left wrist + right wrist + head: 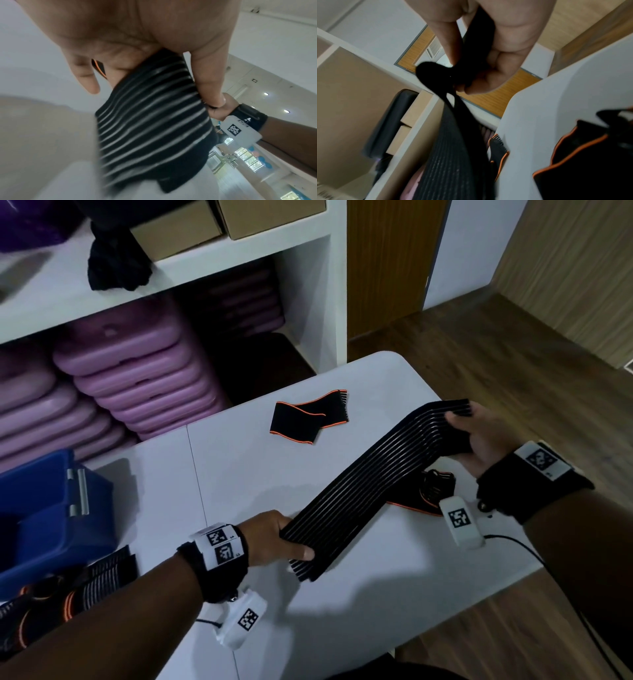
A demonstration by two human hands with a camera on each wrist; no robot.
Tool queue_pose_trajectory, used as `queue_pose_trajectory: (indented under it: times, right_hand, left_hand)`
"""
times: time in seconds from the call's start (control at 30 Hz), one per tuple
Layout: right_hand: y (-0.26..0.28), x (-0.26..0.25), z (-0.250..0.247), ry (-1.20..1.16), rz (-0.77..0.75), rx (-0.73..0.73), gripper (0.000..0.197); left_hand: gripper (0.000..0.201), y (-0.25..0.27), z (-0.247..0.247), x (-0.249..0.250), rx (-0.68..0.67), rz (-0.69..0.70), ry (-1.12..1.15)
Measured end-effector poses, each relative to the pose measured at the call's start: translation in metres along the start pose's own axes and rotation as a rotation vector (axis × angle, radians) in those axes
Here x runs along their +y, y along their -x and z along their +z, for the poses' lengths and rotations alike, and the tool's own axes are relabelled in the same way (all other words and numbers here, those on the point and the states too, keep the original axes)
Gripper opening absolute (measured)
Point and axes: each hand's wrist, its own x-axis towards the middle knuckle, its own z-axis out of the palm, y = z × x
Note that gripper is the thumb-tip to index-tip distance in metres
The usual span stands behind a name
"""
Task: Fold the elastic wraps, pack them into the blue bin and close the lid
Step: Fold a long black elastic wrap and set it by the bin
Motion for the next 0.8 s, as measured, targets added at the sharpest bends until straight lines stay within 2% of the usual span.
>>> queue_pose_trajectory:
  times: [0.13, 0.27, 0.4, 0.47, 0.5, 0.6, 0.67, 0.73, 0.8]
  right_hand:
    - [-0.010, 0.004, -0.016, 0.011, -0.005, 0.075, 0.028]
    - [-0.013, 0.013, -0.021, 0.022, 0.048, 0.095, 0.034]
    - [-0.005, 0.009, -0.008, 0.121, 0.070, -0.003, 0.025]
    - [0.003, 0.006, 0.006, 0.206, 0.022, -0.054, 0.021]
    - [0.009, 0.004, 0.014, 0.249, -0.012, -0.084, 0.022]
    - [0.035, -0.006, 0.049, 0.411, -0.079, -0.332, 0.025]
    - [0.052, -0.006, 0.076, 0.599, -0.097, -0.524, 0.025]
    - [0.070, 0.008, 0.100, 0.766, -0.109, -0.648, 0.024]
    - [0.086, 0.035, 0.117, 0.981, -0.217, -0.779, 0.025]
  left_hand:
    - [0.018, 0.001, 0.006, -0.019, -0.012, 0.030, 0.074]
    - [0.018, -0.005, 0.005, -0.033, 0.098, 0.074, 0.102]
    - [0.041, -0.012, -0.017, -0.053, 0.318, 0.122, -0.052]
    - [0.050, -0.013, -0.038, -0.066, 0.482, 0.095, -0.087]
    - [0.047, -0.013, -0.051, -0.070, 0.561, 0.051, -0.171]
    - [0.013, -0.012, -0.096, -0.084, 0.711, -0.137, -0.631]
    - [0.017, -0.014, -0.122, -0.095, 0.759, -0.218, -0.613]
    - [0.019, -0.015, -0.141, -0.106, 0.814, -0.279, -0.467]
    - [0.017, -0.014, -0.154, -0.111, 0.860, -0.287, -0.442]
